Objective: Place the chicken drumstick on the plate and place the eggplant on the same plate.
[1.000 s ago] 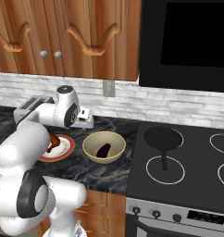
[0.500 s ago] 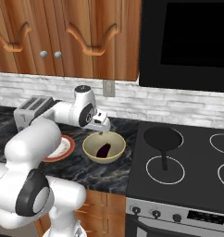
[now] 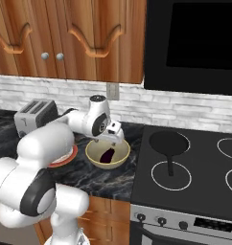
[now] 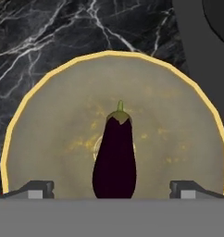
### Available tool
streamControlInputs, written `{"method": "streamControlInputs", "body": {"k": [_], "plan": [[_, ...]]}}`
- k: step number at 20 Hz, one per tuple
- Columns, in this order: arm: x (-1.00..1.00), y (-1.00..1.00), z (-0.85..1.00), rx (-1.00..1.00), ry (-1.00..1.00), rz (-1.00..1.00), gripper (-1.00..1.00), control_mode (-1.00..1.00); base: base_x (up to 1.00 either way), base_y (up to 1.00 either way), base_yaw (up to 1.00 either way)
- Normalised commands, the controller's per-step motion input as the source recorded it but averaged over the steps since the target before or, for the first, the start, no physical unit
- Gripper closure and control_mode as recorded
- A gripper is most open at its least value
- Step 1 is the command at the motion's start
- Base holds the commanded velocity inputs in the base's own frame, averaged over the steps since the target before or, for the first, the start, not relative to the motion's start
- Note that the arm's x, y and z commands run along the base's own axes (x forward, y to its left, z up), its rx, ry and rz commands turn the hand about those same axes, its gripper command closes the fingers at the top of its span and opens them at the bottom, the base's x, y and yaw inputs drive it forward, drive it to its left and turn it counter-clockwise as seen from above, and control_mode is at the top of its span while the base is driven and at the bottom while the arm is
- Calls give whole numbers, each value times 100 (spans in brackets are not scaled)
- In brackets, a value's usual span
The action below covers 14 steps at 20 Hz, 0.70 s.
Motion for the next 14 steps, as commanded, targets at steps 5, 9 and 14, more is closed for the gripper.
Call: {"method": "streamControlInputs", "body": {"k": [5, 9, 14], "plan": [[27, -10, -19, 0, 6, 0, -100, -100, 0, 0, 0], [16, 0, -28, 0, 6, 0, -100, -100, 0, 0, 0], [0, -6, -22, 0, 2, 0, -100, -100, 0, 0, 0]]}}
